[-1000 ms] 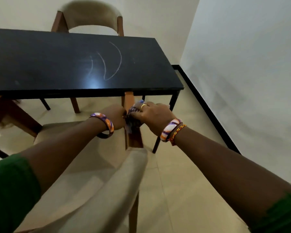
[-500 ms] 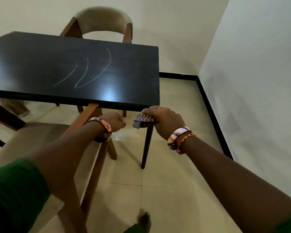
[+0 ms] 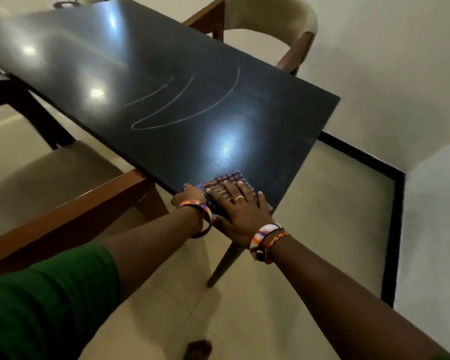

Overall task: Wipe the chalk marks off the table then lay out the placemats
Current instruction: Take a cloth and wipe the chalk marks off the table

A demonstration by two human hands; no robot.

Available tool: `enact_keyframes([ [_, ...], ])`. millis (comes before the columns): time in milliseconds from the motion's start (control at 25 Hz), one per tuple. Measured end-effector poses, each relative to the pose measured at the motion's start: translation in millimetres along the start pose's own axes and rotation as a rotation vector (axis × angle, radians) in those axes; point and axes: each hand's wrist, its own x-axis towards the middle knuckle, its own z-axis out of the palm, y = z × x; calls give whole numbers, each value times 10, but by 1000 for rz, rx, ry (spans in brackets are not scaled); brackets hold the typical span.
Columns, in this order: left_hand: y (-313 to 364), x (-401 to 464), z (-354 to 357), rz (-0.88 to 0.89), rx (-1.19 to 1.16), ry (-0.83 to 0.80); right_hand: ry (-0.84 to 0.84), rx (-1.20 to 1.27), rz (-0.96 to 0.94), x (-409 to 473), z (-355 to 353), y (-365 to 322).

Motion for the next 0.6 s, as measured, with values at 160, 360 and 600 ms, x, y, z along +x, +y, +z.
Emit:
enact_keyframes([
  [160,-27,-100,127,-7,-68,283,-22,-41,-82,395,-166,663],
  [360,-139,-313,326,-37,-227,399,39,-3,104,833,-512,1681],
  [600,-608,-793,944,-78,-269,665,-21,-122,-347,612,-452,1566],
])
